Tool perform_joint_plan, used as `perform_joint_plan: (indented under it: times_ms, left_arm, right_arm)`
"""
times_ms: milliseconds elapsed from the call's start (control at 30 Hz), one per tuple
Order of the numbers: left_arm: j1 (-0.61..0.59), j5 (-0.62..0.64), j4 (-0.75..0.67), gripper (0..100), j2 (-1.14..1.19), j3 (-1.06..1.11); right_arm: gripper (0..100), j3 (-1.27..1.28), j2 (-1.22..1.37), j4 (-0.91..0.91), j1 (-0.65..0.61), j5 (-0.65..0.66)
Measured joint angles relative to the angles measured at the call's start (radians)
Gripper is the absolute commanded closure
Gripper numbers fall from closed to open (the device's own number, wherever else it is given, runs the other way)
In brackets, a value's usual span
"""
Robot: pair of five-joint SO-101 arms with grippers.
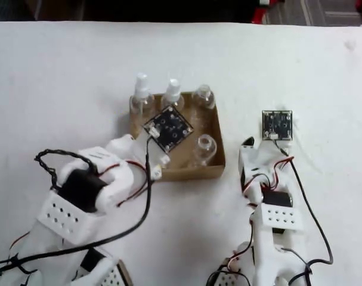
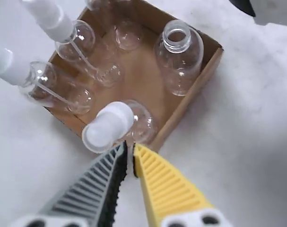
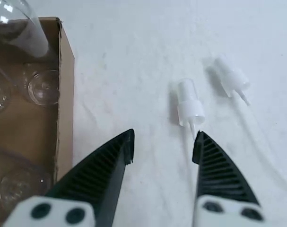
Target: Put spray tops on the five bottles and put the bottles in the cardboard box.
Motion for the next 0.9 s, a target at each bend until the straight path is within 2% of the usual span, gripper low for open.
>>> perform_joint_plan:
  times_ms: [200,433,600,667,833,900]
  left_arm:
    - [-0.077,0.000,-0.068,98,0.000,0.015]
    - [-0.080,0.000,-0.115,98,0.000,0.040]
    - [-0.081,0.000,-0.097,97,0.000,0.038]
    - [-0.081,0.026,-0.046,93,0.000,0.014]
    - [-0.118,0.124,0.026,75,-0.002,-0.044]
    - [-0.164,0.198,0.023,74,-0.003,-0.044]
  right_arm:
    - [81.5,0.000,0.000,0.000,0.000,0.000]
    - [81.5,0.000,0.000,0.000,0.000,0.000]
    - [81.5,0.000,0.000,0.000,0.000,0.000]
    - [81.5,0.000,0.000,0.000,0.000,0.000]
    - [81.5,0.000,0.000,0.000,0.000,0.000]
    - [81.5,0.000,0.000,0.000,0.000,0.000]
